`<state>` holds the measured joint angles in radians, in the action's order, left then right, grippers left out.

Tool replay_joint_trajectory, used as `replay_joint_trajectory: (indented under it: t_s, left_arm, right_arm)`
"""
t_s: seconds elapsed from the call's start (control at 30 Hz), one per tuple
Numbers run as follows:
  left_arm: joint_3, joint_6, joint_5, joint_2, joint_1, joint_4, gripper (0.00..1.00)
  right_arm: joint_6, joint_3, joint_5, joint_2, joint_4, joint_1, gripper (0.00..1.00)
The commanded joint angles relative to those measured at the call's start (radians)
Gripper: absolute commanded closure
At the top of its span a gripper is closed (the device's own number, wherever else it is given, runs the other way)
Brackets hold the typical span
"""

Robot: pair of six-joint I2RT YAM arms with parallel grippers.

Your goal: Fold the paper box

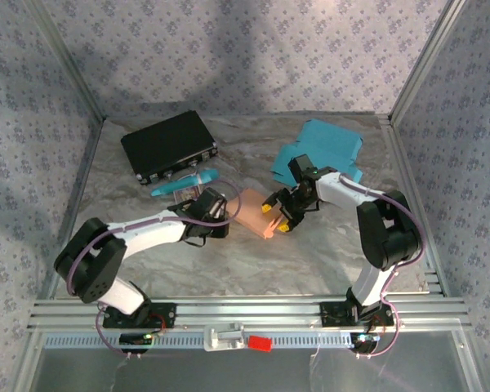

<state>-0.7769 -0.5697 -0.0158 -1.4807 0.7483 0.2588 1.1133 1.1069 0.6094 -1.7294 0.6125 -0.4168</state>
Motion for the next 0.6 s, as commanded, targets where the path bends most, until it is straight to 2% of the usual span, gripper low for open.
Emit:
replay_joint_trajectory:
  t_s: [0.0,0.13,0.2,0.3,0.4,0.5,0.57]
  left_arm:
    - [-0.048,-0.041,0.023,0.109,0.005,0.112,0.63]
    - [-0.115,-0.050,0.002,0.246,-0.003,0.258,0.44]
    - [-0.173,-0.044,0.014,0.276,-0.039,0.324,0.33]
    - [-0.271,-0.011,0.216,0.236,-0.182,0.375,0.31]
    - [-0.435,0.078,0.384,0.092,-0.294,0.490,0.31]
    - [-0.635,0.253,0.465,-0.110,-0.315,0.639,0.33]
    - [-0.716,0.342,0.549,-0.234,-0.316,0.672,0.37]
  right_arm:
    - [-0.042,0.019,-0.027,0.028,0.044,0.005,0.32]
    - [-0.066,0.040,-0.040,0.043,0.069,0.010,0.31]
    - [-0.077,0.046,-0.054,0.055,0.083,0.013,0.30]
    - [-0.098,0.042,-0.106,0.103,0.086,0.020,0.29]
    - [-0.106,0.008,-0.186,0.189,0.059,0.020,0.27]
    - [-0.081,-0.057,-0.214,0.271,0.001,0.016,0.26]
    - [-0.066,-0.098,-0.212,0.303,-0.028,0.008,0.24]
